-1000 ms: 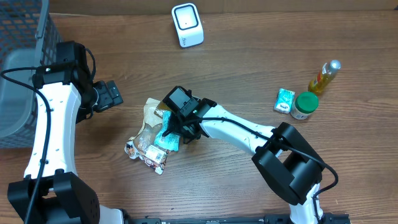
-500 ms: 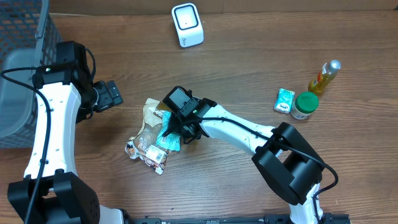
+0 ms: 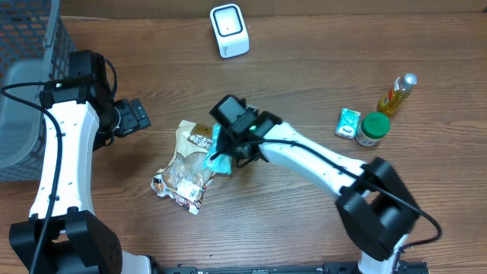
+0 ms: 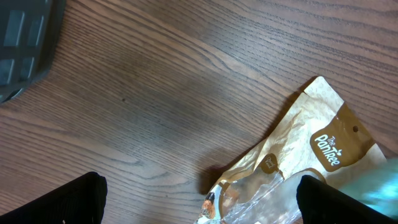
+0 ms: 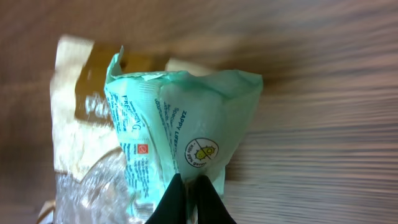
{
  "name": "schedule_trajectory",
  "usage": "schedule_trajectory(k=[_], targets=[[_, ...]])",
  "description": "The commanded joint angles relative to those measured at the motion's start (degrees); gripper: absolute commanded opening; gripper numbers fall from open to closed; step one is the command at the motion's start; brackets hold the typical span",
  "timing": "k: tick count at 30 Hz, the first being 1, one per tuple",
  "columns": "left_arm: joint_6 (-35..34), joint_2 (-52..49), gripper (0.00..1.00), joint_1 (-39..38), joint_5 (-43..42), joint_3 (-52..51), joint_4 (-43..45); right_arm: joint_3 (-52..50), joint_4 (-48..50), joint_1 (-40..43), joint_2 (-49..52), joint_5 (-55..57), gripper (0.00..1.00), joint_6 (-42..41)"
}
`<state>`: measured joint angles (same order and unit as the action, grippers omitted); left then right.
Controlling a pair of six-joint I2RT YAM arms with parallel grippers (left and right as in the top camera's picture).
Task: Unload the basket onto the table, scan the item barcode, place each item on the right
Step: 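Drag the mint-green packet right off the snack bag onto the table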
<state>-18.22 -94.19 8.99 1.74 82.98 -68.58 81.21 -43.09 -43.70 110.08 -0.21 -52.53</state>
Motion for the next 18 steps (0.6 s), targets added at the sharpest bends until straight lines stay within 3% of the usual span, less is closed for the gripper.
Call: schedule_trajectory(k=[1, 11, 16, 17, 18], targets=[[0.02, -0.2, 0.99, -0.02, 0.15, 0.26, 0.04, 0.17, -1.79, 2.16, -1.73, 3.85, 0.04, 0.46], [0.02, -0.2, 1.0, -0.02, 0.15, 0.26, 0.04, 0.13, -5.22, 3.08, -1.62, 6.43, 0.04, 0.24], [0.02, -0.2, 1.0, -0.02, 0.15, 0.26, 0.04, 0.13, -4.94, 3.08, -1.27, 7.26, 0.25, 0.24], [0.02, -0.2, 1.0, -0.02, 0.15, 0.26, 0.04, 0.13, -4.61, 2.97, -0.96, 7.26, 0.4, 0.24], [0.02, -0.2, 1.0, -0.02, 0.15, 0.26, 0.04, 0.13, -4.33, 2.89, -0.55, 7.26, 0.44, 0.26]])
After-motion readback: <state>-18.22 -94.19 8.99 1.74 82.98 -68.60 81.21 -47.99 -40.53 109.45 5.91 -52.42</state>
